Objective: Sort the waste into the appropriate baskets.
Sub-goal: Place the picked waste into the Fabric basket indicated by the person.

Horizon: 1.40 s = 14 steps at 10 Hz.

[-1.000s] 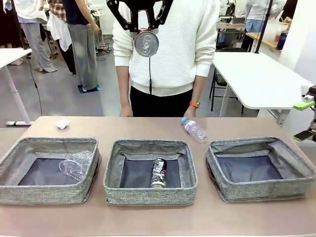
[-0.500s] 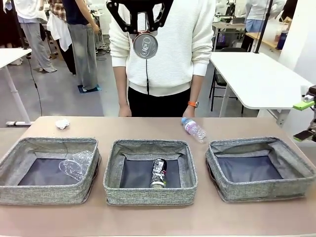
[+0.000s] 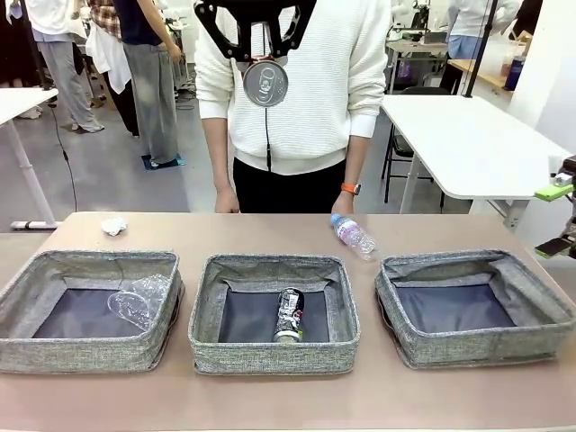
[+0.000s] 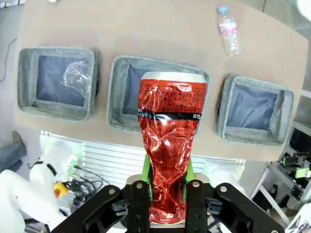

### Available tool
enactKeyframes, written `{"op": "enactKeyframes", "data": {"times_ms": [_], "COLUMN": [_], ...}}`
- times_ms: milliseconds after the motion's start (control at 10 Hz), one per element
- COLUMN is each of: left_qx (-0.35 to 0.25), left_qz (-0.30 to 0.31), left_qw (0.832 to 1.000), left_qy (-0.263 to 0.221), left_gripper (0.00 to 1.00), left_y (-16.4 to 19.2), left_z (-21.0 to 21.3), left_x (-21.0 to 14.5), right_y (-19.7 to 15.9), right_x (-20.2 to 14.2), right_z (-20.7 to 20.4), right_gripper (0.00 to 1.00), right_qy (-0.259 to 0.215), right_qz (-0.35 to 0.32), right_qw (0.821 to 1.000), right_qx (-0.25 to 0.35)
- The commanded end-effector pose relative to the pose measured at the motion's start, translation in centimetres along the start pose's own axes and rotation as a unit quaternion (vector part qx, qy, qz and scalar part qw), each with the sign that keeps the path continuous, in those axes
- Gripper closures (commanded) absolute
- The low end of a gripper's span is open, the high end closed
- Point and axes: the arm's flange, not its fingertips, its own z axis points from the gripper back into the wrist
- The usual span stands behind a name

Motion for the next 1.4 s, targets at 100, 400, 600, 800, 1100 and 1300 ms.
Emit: {"op": "enactKeyframes", "data": {"times_ms": [100, 400, 600, 800, 1100, 1300], "left_qx": [0.002, 0.002, 0.002, 0.002, 0.002, 0.002], "left_qz": [0.002, 0.002, 0.002, 0.002, 0.002, 0.002], "left_qw": [1.0, 1.0, 1.0, 1.0, 1.0, 1.0], "left_qy": [0.001, 0.001, 0.001, 0.001, 0.001, 0.001], "left_gripper": [0.73, 0.73, 0.73, 0.73, 0.73, 0.73], "left_y": [0.36, 0.36, 0.36, 0.36, 0.36, 0.36], "left_z": [0.3, 0.3, 0.3, 0.3, 0.3, 0.3], "left_x": [-0.12, -0.12, -0.12, -0.12, -0.12, -0.12], "right_y": [0.44, 0.44, 0.44, 0.44, 0.44, 0.44], "right_x": [-0.04, -0.04, -0.04, -0.04, -0.04, -0.04], "right_z": [0.1, 0.1, 0.1, 0.1, 0.1, 0.1], "right_gripper": [0.0, 0.0, 0.0, 0.0, 0.0, 0.0], "right_qy": [-0.001, -0.001, -0.001, -0.001, -0.001, -0.001], "right_qz": [-0.004, -0.004, -0.004, -0.004, -0.004, -0.004], "right_qw": [1.0, 1.0, 1.0, 1.0, 1.0, 1.0], "right_qx": [0.003, 0.003, 0.003, 0.003, 0.003, 0.003]}}
